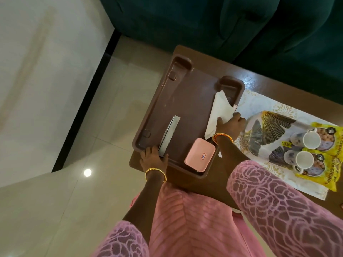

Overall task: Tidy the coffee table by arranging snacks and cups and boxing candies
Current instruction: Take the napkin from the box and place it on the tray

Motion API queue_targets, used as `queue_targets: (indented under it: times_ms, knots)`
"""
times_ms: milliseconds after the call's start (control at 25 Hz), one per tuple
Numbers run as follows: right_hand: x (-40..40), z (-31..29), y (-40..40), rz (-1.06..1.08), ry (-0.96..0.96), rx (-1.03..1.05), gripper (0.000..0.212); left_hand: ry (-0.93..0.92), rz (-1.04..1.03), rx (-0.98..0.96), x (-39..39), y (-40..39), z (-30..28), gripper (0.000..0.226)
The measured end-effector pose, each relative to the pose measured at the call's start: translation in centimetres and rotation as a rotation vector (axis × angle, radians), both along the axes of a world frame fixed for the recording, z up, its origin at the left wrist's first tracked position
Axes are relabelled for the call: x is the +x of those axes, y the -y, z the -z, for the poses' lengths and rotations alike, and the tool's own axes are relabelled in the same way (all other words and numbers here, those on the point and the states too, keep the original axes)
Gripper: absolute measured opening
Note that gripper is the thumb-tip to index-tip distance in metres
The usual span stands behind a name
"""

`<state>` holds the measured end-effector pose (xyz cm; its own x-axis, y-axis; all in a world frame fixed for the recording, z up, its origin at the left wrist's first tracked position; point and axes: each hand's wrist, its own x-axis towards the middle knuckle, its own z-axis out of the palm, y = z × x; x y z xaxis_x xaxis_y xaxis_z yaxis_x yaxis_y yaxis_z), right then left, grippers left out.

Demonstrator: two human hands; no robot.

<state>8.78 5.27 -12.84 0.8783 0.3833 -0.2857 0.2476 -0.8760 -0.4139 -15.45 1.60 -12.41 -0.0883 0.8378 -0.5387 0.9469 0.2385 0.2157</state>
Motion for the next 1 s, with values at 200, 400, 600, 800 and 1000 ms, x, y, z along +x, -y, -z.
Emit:
queue_targets:
  times_ms: [200, 400, 600, 800, 1000]
  knots:
    - [-0.2, 0.2, -0.9, -0.022, 0.027, -0.103, 0.043, 0.027, 0.003, 0.012, -0.7, 0.2, 0.4, 0.046]
    - [-0.8, -1.3, -1.7, 0.006, 0.025, 0.015, 0.033, -0.015, 0.007, 0.005, -0.6, 0.0, 0.0, 0.046]
    - [-2.7, -5.9, -0.6, -0.477, 0.036, 0.329, 0.022, -0.073, -0.032, 0.02, -1.0, 0.6, -0.4, 0.046]
    - [-5.5, -9.4, 0.7, -1.066, 0.037, 0.463, 0.033, 0.02, -0.126, 0.027, -1.4, 0.8, -0.6, 0.061]
    - [-7.0, -9.1, 0.3, -1.301, 0.009, 0.371, 0.032, 0.169, -0.276, 0.097, -1.6, 1.4, -1.1, 0.073]
